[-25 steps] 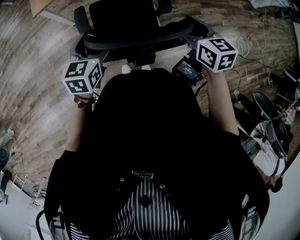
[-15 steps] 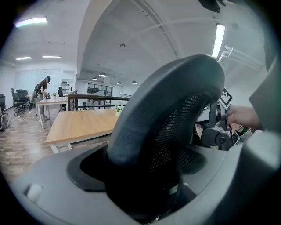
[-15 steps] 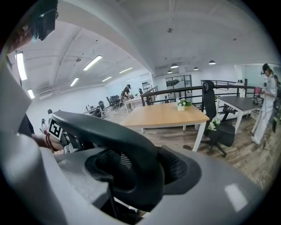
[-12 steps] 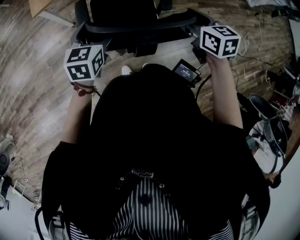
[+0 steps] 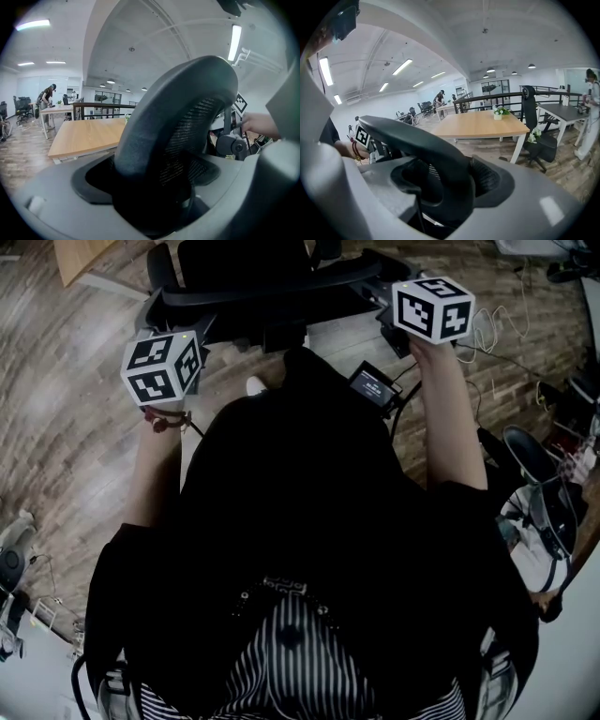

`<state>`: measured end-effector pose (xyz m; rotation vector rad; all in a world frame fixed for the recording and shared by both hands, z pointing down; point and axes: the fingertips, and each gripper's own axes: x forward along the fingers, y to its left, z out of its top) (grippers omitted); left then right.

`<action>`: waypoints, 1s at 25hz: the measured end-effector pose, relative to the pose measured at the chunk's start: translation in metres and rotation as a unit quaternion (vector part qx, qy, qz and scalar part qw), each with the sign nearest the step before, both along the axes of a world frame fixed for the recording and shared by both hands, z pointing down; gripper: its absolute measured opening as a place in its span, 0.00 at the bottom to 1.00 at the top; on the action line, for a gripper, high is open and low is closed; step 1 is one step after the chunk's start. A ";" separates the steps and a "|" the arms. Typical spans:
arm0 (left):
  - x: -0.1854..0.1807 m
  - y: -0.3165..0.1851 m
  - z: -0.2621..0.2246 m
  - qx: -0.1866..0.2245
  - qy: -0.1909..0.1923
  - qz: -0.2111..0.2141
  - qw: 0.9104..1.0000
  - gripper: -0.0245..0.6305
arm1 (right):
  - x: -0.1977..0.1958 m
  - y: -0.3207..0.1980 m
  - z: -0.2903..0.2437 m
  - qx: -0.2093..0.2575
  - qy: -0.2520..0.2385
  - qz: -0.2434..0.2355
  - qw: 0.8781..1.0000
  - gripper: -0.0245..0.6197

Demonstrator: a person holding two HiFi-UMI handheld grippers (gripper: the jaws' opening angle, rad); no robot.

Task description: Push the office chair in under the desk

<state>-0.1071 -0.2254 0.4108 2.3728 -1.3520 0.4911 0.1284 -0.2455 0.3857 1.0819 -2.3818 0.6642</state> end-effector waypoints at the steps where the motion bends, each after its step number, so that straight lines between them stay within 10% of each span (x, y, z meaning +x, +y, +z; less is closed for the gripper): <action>1: 0.000 -0.001 0.000 0.002 0.000 -0.005 1.000 0.74 | 0.000 -0.003 0.000 0.001 -0.001 -0.005 1.000 0.48; 25: -0.026 -0.059 0.001 -0.034 -0.009 -0.091 0.995 0.76 | -0.029 -0.084 -0.005 0.006 -0.020 -0.096 0.995 0.48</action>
